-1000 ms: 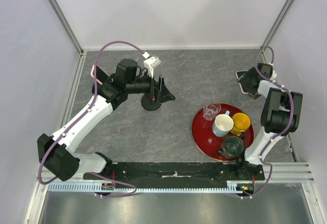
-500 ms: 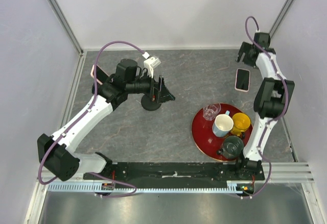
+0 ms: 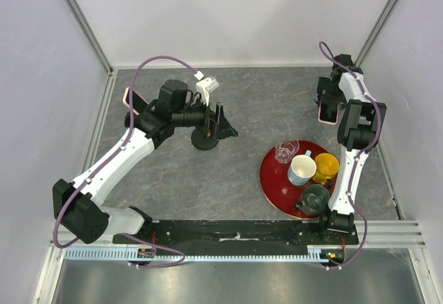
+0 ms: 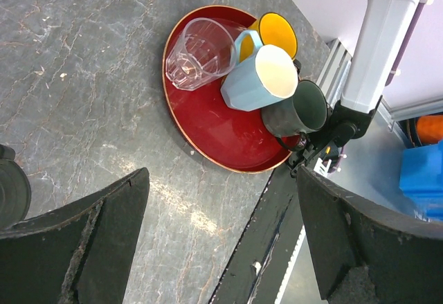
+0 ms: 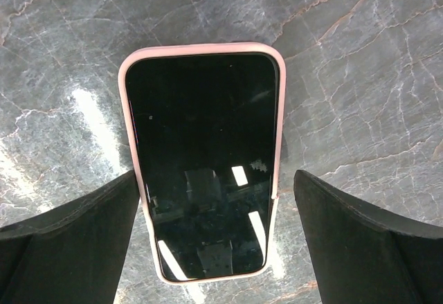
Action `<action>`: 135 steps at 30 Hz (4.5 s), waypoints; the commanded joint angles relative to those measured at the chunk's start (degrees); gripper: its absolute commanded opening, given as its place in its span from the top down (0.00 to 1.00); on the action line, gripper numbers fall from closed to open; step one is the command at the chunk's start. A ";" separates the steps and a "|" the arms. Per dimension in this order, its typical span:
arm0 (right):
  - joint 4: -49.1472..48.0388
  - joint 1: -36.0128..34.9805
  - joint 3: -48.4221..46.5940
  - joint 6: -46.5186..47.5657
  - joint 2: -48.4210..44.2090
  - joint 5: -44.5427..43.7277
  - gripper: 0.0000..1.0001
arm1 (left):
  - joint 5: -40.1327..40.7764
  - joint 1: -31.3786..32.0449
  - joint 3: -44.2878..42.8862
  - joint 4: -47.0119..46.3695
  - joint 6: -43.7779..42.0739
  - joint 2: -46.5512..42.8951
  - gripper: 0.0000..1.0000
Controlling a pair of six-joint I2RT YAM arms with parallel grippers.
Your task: Place the phone on the phone stand
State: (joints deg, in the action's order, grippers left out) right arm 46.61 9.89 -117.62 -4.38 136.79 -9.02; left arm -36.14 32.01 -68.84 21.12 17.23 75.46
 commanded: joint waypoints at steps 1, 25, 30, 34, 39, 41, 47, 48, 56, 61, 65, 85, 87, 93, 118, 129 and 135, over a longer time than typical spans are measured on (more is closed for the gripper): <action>0.77 -0.31 -0.94 0.08 0.75 -2.59 0.02 | -0.69 0.25 -2.35 0.14 -0.62 0.04 0.07; 0.85 1.53 2.75 -1.68 5.06 11.71 0.13 | -0.69 0.25 -2.27 -0.03 -0.62 -0.49 0.07; 0.76 1.97 4.06 -1.07 5.42 9.55 0.16 | -0.95 0.25 -2.27 -0.12 -0.45 -0.58 0.07; 0.59 1.97 3.28 -0.63 5.68 9.37 0.31 | -0.95 0.25 -2.27 -0.21 -0.45 -0.58 0.07; -3.18 1.97 1.52 -2.38 2.44 9.45 0.61 | -0.78 0.25 -2.09 -0.21 -0.53 -0.66 0.07; -5.20 1.97 1.43 -4.22 0.16 9.80 0.72 | -0.51 0.25 -2.09 -0.29 -0.71 -0.84 0.07; -14.34 1.97 4.32 -9.93 -8.01 14.28 0.98 | 0.45 0.16 -2.09 0.06 -1.32 -1.55 0.07; -17.05 1.97 5.03 -12.03 -9.16 15.07 1.00 | 0.72 0.16 -2.09 0.14 -1.41 -1.63 0.07; -34.88 1.98 19.67 -25.57 -25.49 25.86 1.00 | 1.60 0.07 -2.09 0.23 -2.20 -2.42 0.07; -51.15 0.23 34.69 -44.95 -36.14 36.34 1.00 | -0.24 0.07 -1.30 -2.31 -1.94 -3.74 0.07; -70.37 -3.73 49.13 -60.77 -46.93 38.82 1.00 | -1.56 0.07 0.63 -6.09 -1.07 -5.59 0.07; -74.21 -42.47 68.14 -85.87 -62.79 10.52 1.00 | 2.12 0.42 10.92 -23.33 3.07 -9.63 0.12; -72.81 -44.60 68.05 -86.32 -62.96 7.19 1.00 | 4.66 0.42 10.74 -22.36 2.02 -10.07 0.17; -68.68 -50.92 69.20 -89.40 -65.25 0.78 1.00 | 8.45 0.42 10.39 -19.98 0.26 -10.60 0.30; -27.41 -52.52 59.62 -32.93 -78.43 -1.80 0.02 | 3.55 0.60 5.56 -12.87 1.49 -7.70 0.98; -5.04 -51.55 44.78 4.01 -72.55 -0.75 0.06 | -8.41 1.12 3.28 -11.90 1.05 -3.48 0.98; -3.55 -51.55 40.55 10.62 -68.25 7.25 0.07 | -9.65 4.28 1.70 -8.65 -2.64 -1.81 0.98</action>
State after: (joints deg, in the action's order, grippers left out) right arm 39.35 -41.52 -72.88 -2.09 66.48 -6.22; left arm -40.99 34.04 -62.85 13.21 17.12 73.43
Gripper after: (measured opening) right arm 0.933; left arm 0.166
